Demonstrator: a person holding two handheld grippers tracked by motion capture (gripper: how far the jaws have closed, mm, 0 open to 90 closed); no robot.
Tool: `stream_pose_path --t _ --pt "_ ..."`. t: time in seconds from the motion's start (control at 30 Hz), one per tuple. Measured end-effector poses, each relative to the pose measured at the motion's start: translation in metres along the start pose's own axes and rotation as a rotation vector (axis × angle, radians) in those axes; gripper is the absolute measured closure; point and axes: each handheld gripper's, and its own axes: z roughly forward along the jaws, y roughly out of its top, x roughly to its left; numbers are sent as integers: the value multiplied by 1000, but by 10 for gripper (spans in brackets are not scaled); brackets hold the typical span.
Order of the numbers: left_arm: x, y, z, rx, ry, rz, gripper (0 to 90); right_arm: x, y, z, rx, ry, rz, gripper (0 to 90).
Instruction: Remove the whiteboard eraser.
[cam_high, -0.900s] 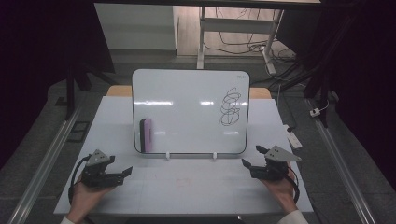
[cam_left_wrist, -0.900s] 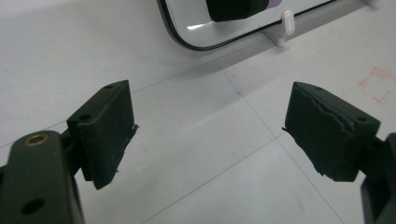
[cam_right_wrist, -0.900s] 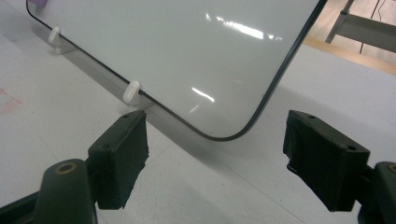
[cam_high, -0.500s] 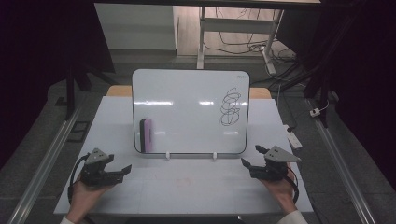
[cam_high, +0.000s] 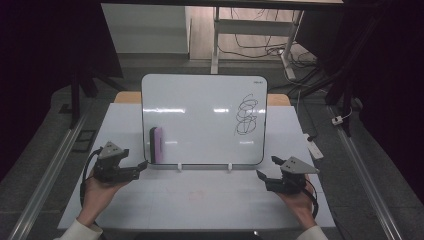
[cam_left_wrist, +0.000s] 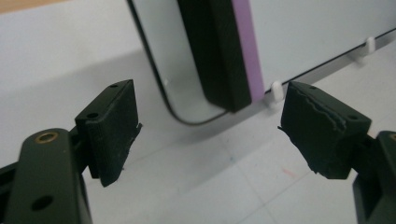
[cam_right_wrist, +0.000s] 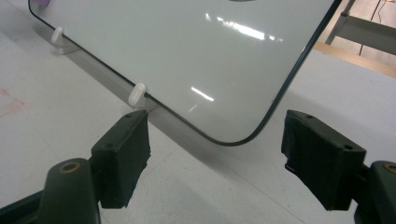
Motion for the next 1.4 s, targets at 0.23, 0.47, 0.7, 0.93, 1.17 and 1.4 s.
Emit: stream_pose_path --t 0.23,0.47,0.7,0.93,1.17,1.4 --pt "-3 20 9 -17 -10 12 211 1 -1 1 6 -1 -2 231" --pt "-4 48 27 -44 0 17 238 2 -2 3 15 -5 -10 234" --pt "-3 54 40 -53 0 6 321 2 -3 4 17 -11 -14 234" --pt "-2 54 52 -49 33 -16 425 3 -3 3 14 -17 -16 234" --pt "-5 54 54 -52 39 -44 527 2 -4 4 21 -24 -16 232" --pt "-11 56 43 -57 24 -67 592 4 -2 0 -2 -30 -22 231"
